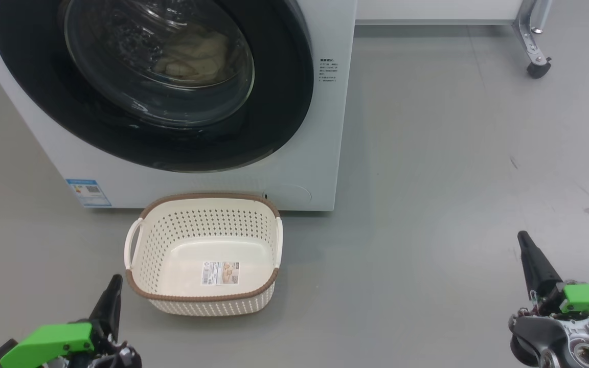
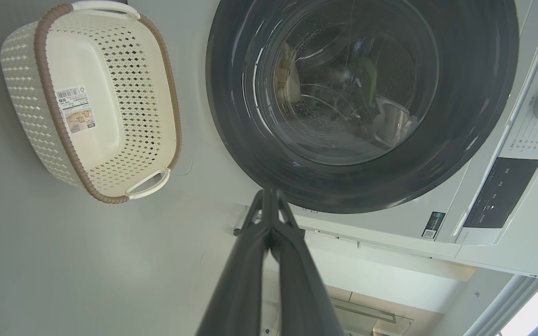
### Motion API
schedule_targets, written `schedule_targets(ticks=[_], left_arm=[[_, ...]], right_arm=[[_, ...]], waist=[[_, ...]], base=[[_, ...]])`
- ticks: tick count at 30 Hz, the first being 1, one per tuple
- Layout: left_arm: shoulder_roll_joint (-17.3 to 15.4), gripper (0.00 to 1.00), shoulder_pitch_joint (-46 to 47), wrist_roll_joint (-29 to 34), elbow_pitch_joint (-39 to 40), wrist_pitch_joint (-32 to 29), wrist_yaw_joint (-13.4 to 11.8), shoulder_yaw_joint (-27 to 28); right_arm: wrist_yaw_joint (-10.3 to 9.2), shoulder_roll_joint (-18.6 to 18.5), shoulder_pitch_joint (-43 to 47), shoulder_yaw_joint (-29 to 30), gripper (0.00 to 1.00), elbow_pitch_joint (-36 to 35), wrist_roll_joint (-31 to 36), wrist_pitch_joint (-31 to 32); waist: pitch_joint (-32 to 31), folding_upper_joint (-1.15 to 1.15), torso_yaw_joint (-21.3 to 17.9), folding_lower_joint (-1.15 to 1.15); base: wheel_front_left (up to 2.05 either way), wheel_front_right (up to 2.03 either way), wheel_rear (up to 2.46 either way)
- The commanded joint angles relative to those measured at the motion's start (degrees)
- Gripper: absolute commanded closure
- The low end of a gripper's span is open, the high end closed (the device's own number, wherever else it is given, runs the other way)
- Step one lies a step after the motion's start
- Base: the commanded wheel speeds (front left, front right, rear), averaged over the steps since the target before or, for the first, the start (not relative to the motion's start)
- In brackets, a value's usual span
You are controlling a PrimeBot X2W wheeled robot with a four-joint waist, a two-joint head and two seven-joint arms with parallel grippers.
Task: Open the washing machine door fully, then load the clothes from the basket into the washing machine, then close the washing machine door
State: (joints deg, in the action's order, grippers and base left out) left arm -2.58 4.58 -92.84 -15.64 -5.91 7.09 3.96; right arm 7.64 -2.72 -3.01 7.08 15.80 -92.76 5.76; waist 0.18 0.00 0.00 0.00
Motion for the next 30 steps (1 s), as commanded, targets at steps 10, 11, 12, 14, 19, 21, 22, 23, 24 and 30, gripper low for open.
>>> schedule_targets(ticks=[10,11,12,14,19,21,22,23,24,30], left_arm=[[-0.48,1.0,1.59,0.52,1.6,-0.42,0.4,2.36],[-0.48,1.0,1.59,0.52,1.6,-0.43,0.4,2.37],[-0.47,1.0,1.59,0.52,1.6,-0.43,0.4,2.37],[-0.47,1.0,1.59,0.53,1.6,-0.43,0.4,2.38],[-0.46,1.0,1.59,0.54,1.6,-0.45,0.4,2.39],[-0.45,1.0,1.59,0.55,1.6,-0.45,0.4,2.4],[-0.45,1.0,1.59,0.55,1.6,-0.46,0.4,2.4],[-0.45,1.0,1.59,0.55,1.6,-0.46,0.4,2.41],[-0.45,1.0,1.59,0.56,1.6,-0.46,0.4,2.41],[-0.43,1.0,1.59,0.57,1.6,-0.48,0.4,2.43]], right_arm=[[-0.15,-0.4,-3.15,-0.85,1.0,-1.8,0.36,0.49],[-0.15,-0.4,-3.15,-0.84,1.0,-1.79,0.37,0.5],[-0.15,-0.39,-3.15,-0.84,1.0,-1.79,0.37,0.5],[-0.15,-0.39,-3.15,-0.83,1.0,-1.79,0.38,0.51],[-0.15,-0.37,-3.15,-0.81,1.0,-1.79,0.4,0.53],[-0.15,-0.36,-3.15,-0.8,1.0,-1.79,0.4,0.53],[-0.15,-0.36,-3.15,-0.79,1.0,-1.79,0.41,0.54],[-0.15,-0.36,-3.15,-0.79,1.0,-1.79,0.41,0.54],[-0.15,-0.36,-3.15,-0.78,1.0,-1.79,0.42,0.54],[-0.15,-0.34,-3.16,-0.76,1.0,-1.79,0.44,0.57]], waist=[[0.0,0.0,0.0,0.0],[0.0,0.0,0.0,0.0],[0.0,0.0,0.0,0.0],[0.0,0.0,0.0,0.0],[0.0,0.0,0.0,0.0],[0.0,0.0,0.0,0.0],[0.0,0.0,0.0,0.0],[0.0,0.0,0.0,0.0],[0.0,0.0,0.0,0.0],[0.0,0.0,0.0,0.0]], base=[[0.0,0.0,0.0],[0.0,0.0,0.0],[0.0,0.0,0.0],[0.0,0.0,0.0],[0.0,0.0,0.0],[0.0,0.0,0.0],[0.0,0.0,0.0],[0.0,0.0,0.0],[0.0,0.0,0.0],[0.0,0.0,0.0]])
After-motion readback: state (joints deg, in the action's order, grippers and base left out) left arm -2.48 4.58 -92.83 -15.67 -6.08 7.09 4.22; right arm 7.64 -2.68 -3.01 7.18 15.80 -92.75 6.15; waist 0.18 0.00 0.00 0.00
